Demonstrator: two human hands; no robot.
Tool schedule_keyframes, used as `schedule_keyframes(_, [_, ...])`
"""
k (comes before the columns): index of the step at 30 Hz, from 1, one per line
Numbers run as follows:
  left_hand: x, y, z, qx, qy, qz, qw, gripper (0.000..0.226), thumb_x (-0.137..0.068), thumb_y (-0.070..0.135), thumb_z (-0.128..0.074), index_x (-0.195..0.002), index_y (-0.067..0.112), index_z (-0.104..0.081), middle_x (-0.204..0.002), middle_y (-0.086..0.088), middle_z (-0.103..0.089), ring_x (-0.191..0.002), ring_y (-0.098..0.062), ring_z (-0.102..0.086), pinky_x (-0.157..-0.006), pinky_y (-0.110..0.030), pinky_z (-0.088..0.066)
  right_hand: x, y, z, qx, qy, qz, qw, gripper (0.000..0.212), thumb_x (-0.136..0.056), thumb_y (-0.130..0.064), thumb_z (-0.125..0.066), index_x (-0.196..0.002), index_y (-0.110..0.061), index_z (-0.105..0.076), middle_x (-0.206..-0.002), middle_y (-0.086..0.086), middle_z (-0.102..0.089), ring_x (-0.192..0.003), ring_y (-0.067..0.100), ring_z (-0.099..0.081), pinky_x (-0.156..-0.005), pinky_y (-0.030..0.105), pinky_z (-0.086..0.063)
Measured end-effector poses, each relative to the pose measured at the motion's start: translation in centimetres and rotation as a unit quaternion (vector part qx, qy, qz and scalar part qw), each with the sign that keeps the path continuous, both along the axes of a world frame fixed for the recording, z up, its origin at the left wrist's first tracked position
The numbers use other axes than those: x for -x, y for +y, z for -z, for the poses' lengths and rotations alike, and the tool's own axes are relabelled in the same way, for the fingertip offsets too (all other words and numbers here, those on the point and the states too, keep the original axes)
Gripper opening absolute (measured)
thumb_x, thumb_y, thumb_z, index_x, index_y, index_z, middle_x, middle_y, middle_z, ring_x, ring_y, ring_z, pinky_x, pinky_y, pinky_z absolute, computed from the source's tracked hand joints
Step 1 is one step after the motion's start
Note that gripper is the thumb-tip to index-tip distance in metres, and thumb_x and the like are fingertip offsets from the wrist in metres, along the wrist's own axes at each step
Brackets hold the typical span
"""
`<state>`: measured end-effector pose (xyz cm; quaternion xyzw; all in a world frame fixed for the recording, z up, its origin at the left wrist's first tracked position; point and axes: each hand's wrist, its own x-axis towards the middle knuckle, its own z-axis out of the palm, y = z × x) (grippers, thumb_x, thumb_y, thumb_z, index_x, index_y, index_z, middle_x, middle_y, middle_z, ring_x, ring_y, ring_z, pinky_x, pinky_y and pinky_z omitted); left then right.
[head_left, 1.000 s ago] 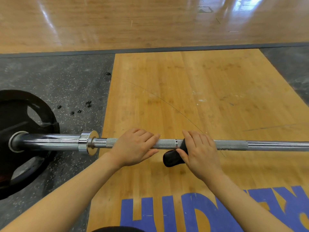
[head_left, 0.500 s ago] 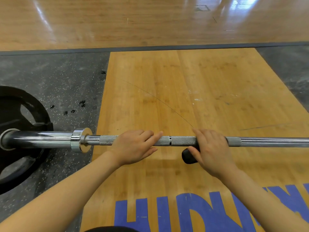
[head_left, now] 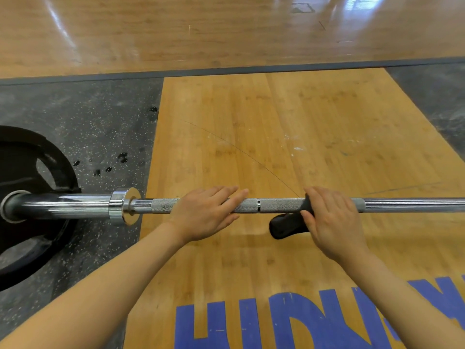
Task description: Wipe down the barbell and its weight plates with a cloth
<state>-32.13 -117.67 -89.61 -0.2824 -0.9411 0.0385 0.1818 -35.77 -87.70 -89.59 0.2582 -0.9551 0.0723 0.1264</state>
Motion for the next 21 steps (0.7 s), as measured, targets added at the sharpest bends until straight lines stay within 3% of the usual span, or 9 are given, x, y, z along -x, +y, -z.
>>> schedule_keyframes(5, [0.4, 0.0, 0.0, 0.002, -0.007, -0.013, 1.000, 0.050, -0.099, 0.046, -0.035, -0.135, 0.018, -0.056, -0.125, -0.003, -0.064, -0.101, -0.021, -0.066, -0.058, -0.030, -0.051, 0.0, -1.9, -0.2, 0.035, -0.025, 0.007, 0.999, 0.048, -0.096, -0.032, -0.036, -0.124, 0.001, -0.058, -0.117, 0.016, -0.061, -0.104, 0.036, -0.056, -0.093, 0.046, -0.038])
schedule_keyframes(12, [1.0, -0.1, -0.4, 0.010, -0.030, -0.023, 0.999, 0.051, -0.099, 0.047, -0.034, -0.137, 0.019, -0.054, -0.127, -0.003, -0.063, -0.100, -0.020, -0.066, -0.057, -0.031, -0.052, -0.9, -8.0, -1.2, -0.005, -0.060, -0.064, 0.996, 0.060, -0.095, -0.043, -0.035, -0.134, -0.001, -0.053, -0.125, 0.013, -0.061, -0.115, 0.031, -0.056, -0.097, 0.043, -0.044])
schedule_keyframes(17, [1.4, -0.2, -0.6, -0.002, -0.042, -0.013, 0.999, 0.051, -0.100, 0.045, -0.034, -0.136, 0.016, -0.055, -0.125, -0.006, -0.064, -0.095, -0.022, -0.067, -0.056, -0.033, -0.054, 0.1, -6.9, -1.1, -0.038, -0.059, -0.065, 0.995, 0.057, -0.095, -0.049, -0.036, -0.127, -0.007, -0.057, -0.118, 0.010, -0.061, -0.100, 0.030, -0.058, -0.090, 0.043, -0.046])
schedule_keyframes(21, [1.5, -0.3, -0.7, -0.007, -0.060, -0.007, 0.998, 0.052, -0.100, 0.044, -0.033, -0.138, 0.015, -0.053, -0.127, -0.007, -0.063, -0.095, -0.024, -0.067, -0.056, -0.035, -0.055, 0.5, -5.3, -0.7, -0.042, -0.056, -0.055, 0.996, 0.060, -0.093, -0.054, -0.038, -0.130, -0.009, -0.054, -0.121, 0.008, -0.059, -0.101, 0.029, -0.056, -0.090, 0.042, -0.044])
